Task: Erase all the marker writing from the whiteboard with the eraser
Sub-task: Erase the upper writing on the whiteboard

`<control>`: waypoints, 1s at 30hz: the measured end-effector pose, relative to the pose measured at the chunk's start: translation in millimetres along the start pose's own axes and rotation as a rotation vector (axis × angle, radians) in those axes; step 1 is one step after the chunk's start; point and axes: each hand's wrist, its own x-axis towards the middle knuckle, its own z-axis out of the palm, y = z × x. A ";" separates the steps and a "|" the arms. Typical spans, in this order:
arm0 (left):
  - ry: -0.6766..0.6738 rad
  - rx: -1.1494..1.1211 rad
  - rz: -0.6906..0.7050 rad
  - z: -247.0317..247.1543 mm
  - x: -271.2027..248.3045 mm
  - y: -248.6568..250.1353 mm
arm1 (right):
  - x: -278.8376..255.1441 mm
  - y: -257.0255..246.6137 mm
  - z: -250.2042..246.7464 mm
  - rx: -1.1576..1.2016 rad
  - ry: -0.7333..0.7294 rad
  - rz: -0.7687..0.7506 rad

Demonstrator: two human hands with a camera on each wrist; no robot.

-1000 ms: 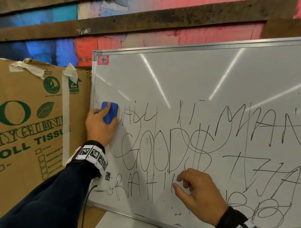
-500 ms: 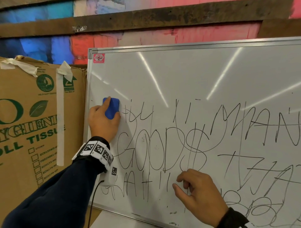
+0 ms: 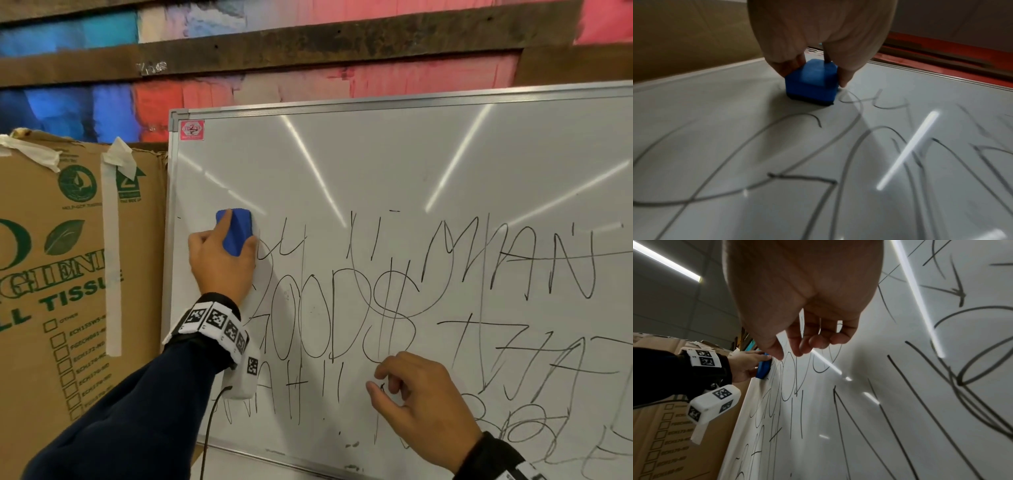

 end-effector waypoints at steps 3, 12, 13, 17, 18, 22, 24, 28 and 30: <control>-0.069 -0.037 0.109 7.9 -18.7 12.4 | -0.6 -1.8 -0.5 0.011 0.000 0.003; -0.037 -0.043 0.058 8.1 -20.7 17.5 | -10.9 8.6 -15.0 -0.014 0.055 0.015; -0.081 -0.065 0.113 13.9 -28.7 25.2 | -11.1 8.2 -14.8 -0.018 0.057 0.014; -0.109 -0.117 0.160 32.0 -38.6 43.7 | -13.6 6.9 -18.0 -0.019 0.055 0.008; -0.084 -0.126 0.116 32.7 -35.0 44.0 | -15.4 8.7 -20.8 -0.021 0.058 0.012; 0.023 -0.144 -0.025 30.4 -23.1 48.0 | -22.6 19.2 -36.6 -0.051 0.072 0.035; -0.015 -0.159 -0.001 35.5 -34.0 57.0 | -24.1 22.3 -43.5 -0.055 0.081 0.041; -0.197 -0.163 0.201 50.1 -57.6 69.7 | -24.8 20.6 -49.6 -0.048 0.078 0.033; -0.162 -0.176 0.154 52.7 -57.2 74.9 | -27.0 20.8 -53.3 -0.055 0.072 0.041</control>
